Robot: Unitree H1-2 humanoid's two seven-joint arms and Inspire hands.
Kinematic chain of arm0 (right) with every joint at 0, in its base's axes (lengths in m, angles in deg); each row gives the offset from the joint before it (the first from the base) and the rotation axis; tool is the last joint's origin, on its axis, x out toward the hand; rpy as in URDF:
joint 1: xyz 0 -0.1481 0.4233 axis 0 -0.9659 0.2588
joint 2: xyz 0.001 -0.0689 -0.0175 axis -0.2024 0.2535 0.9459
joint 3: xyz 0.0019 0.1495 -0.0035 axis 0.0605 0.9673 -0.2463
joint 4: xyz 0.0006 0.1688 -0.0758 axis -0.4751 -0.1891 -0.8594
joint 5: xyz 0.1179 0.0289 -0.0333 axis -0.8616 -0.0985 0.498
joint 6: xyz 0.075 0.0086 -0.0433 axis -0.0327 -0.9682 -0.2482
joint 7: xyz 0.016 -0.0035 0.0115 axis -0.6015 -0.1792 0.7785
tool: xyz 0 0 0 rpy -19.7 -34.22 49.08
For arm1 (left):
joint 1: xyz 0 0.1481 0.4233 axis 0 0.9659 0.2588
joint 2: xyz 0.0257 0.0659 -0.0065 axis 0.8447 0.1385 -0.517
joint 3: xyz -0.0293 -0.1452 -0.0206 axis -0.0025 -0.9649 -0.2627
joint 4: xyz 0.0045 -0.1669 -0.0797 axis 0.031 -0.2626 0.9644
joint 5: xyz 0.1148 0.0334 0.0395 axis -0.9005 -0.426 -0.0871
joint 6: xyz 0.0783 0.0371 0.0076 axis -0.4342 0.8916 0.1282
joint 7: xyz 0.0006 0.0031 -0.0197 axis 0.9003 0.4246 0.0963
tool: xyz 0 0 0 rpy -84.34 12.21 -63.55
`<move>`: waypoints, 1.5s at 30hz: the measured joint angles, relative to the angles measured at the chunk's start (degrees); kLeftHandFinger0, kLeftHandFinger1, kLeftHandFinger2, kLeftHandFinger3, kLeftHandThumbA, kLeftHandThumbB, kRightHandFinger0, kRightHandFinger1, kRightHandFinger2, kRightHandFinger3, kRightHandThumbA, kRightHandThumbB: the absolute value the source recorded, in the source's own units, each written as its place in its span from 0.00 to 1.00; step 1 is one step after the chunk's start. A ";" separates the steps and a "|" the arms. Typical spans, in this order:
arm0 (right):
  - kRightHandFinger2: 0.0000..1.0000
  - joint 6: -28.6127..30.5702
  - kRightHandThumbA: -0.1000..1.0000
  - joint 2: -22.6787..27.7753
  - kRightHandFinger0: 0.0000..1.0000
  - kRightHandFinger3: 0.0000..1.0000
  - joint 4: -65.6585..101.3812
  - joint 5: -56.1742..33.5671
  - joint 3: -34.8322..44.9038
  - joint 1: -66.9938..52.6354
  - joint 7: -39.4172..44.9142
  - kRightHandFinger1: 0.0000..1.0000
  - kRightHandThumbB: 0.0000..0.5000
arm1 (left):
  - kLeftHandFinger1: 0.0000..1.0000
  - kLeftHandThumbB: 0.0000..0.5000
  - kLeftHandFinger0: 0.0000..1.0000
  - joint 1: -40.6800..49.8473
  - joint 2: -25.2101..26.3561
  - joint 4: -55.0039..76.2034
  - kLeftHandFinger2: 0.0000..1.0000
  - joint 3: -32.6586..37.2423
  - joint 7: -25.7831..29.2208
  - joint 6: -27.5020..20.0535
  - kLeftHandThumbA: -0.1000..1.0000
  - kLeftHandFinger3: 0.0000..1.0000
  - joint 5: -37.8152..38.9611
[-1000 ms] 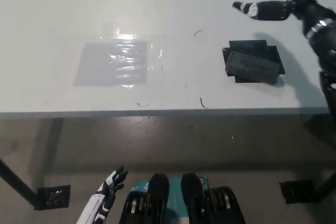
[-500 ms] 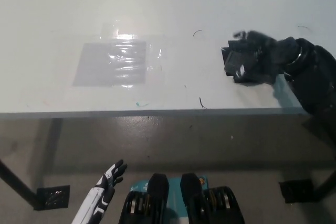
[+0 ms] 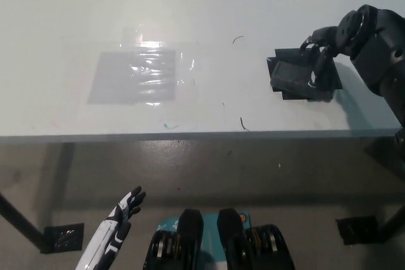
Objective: A whiteboard eraser is kept on the black marked spot on the table infront of the robot and the robot uses its right hand to swipe it back and forth on the table twice to clean it
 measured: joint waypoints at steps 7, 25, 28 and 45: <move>1.00 0.08 1.00 -0.01 1.00 1.00 -0.07 0.26 1.12 -0.08 -1.16 1.00 0.67 | 1.00 0.81 1.00 -0.33 0.07 0.13 1.00 -0.12 -0.85 0.05 1.00 1.00 0.18; 1.00 1.42 1.00 -1.25 1.00 1.00 -0.08 0.35 6.04 -3.04 -8.32 1.00 0.91 | 1.00 0.76 1.00 -0.96 0.11 0.36 1.00 -0.55 -2.88 0.17 1.00 1.00 0.68; 1.00 1.06 1.00 -2.14 1.00 1.00 -0.14 0.29 6.66 -4.12 -10.15 1.00 0.86 | 1.00 0.77 1.00 -0.97 0.15 0.91 1.00 -0.70 -3.38 0.22 1.00 1.00 1.06; 0.38 3.72 0.46 -2.71 0.00 0.37 -0.12 0.80 7.51 -6.73 -24.36 0.20 0.48 | 1.00 0.74 1.00 -1.12 0.12 0.98 1.00 -0.78 -4.08 0.51 1.00 1.00 1.27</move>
